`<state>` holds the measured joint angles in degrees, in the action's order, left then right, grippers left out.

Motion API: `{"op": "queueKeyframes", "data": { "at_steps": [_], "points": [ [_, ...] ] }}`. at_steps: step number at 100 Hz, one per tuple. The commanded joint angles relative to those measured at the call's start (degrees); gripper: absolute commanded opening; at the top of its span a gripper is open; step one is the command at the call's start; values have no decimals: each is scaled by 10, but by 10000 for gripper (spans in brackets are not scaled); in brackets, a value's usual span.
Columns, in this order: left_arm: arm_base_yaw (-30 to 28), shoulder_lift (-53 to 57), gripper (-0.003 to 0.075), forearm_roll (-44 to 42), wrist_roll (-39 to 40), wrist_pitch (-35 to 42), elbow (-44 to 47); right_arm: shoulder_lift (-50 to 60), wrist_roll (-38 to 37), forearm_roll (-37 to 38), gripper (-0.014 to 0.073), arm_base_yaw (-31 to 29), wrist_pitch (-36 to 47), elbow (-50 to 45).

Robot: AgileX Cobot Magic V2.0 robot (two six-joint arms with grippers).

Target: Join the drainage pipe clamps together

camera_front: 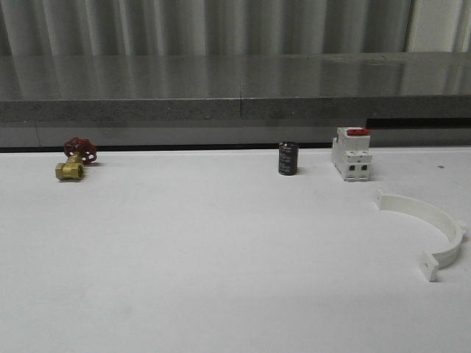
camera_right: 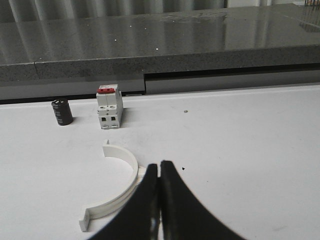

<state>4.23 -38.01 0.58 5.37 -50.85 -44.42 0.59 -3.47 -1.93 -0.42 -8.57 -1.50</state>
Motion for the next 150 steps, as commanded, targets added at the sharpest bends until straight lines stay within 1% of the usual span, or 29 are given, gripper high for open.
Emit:
{"op": "queueKeyframes", "data": {
  "at_steps": [1, 16, 23, 30, 35, 37, 42, 47, 52, 64, 79, 92, 98, 104, 122, 136, 150],
  "points": [
    [-1, -18, -21, 2, 0, 19, -20, 11, 8, 5, -67, -2, 48, 9],
    [-1, -42, -11, -1, 0, 19, -20, 11, 8, 5, -67, -2, 48, 9],
    [-1, -50, 53, -1, 0, 19, -20, 11, 8, 5, -67, -2, 48, 9],
    [-1, -58, 167, 6, 0, 19, -20, 11, 8, 5, -67, -2, 48, 9],
    [-1, -58, 281, 7, 0, 19, -20, 11, 8, 5, -67, -2, 48, 9],
    [-1, -58, 312, 7, 0, 19, -20, 11, 8, 5, -67, -2, 48, 9],
    [-1, -58, 430, 7, 0, 19, -20, 11, 8, 5, -67, -2, 48, 9],
    [-1, -58, 510, 7, 0, 20, -20, 11, 8, 5, -67, -2, 48, 9],
    [-1, -58, 555, 7, 0, 19, -20, 11, 8, 5, -67, -2, 48, 9],
    [-1, -59, 566, 7, 0, 23, -20, 11, 8, 5, -67, -2, 48, 9],
    [-1, -92, 566, 5, 0, 27, -26, 11, 8, 5, -67, -2, 48, 9],
    [-1, -158, 566, 2, -16, 30, -43, 11, 8, 5, -67, -2, 48, 9],
    [-2, -197, 566, -15, -16, 33, -55, 11, 8, 5, -67, -2, 48, 9],
    [-2, -233, 566, -33, -16, 34, -72, 11, 8, 5, -67, -2, 48, 9],
    [-3, -341, 566, -51, -25, 33, -137, 11, 8, 5, -67, -2, 48, 9],
    [-30, -422, 566, -47, -39, 26, -188, 11, 8, 5, -67, -2, 48, 9],
    [-87, -489, 566, -10, -80, 13, -227, 11, 8, 5, -67, -2, 48, 9]
  ]
}}
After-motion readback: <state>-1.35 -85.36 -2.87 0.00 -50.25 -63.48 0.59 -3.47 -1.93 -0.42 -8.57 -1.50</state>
